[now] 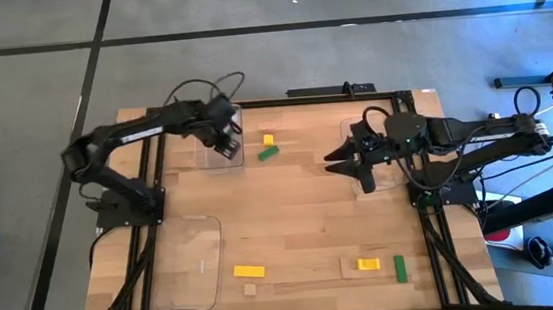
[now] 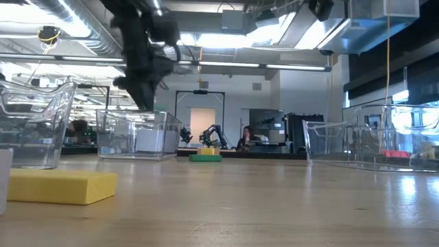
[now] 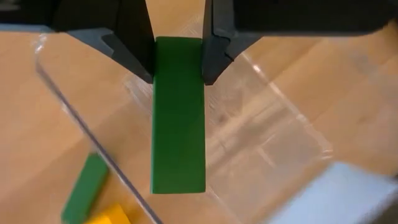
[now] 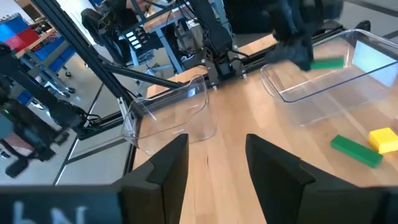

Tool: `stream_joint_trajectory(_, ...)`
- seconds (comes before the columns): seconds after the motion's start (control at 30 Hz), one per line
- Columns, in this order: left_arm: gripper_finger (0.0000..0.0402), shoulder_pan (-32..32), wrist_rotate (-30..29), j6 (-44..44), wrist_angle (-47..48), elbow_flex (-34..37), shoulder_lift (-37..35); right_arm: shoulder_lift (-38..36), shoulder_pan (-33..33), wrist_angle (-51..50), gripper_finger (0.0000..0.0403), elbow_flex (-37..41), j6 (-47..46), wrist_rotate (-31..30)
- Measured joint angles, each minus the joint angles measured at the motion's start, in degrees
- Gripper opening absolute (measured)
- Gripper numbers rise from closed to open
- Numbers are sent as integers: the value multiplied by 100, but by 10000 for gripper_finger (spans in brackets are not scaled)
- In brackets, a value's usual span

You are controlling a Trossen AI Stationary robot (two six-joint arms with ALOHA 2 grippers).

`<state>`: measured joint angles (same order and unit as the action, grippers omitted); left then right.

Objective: Sort & place blocks by color
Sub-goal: Put the bottom left green block into the top left transparent bin, then put the bottom green block into the top left transparent bin

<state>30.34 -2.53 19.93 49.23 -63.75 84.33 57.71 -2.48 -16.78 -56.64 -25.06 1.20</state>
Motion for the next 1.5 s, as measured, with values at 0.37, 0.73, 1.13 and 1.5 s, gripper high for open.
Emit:
stream_joint_trajectory(0.37, 87, 140, -439, -2832, 102, -2, 821, 226, 0, 146, 163, 0, -221, -71)
stream_joint_trajectory(0.73, 87, 277, -754, -4372, 35, 0, 1501, 419, -2, 333, 163, 0, -339, -419)
stream_joint_trajectory(1.13, 182, 272, -848, -4448, -6, 0, 1516, 420, -2, 450, 163, 2, -336, -423)
stream_joint_trajectory(1.5, 194, 300, -1129, -4098, 1360, -1689, 1496, 420, -2, 485, 163, 2, -242, -421)
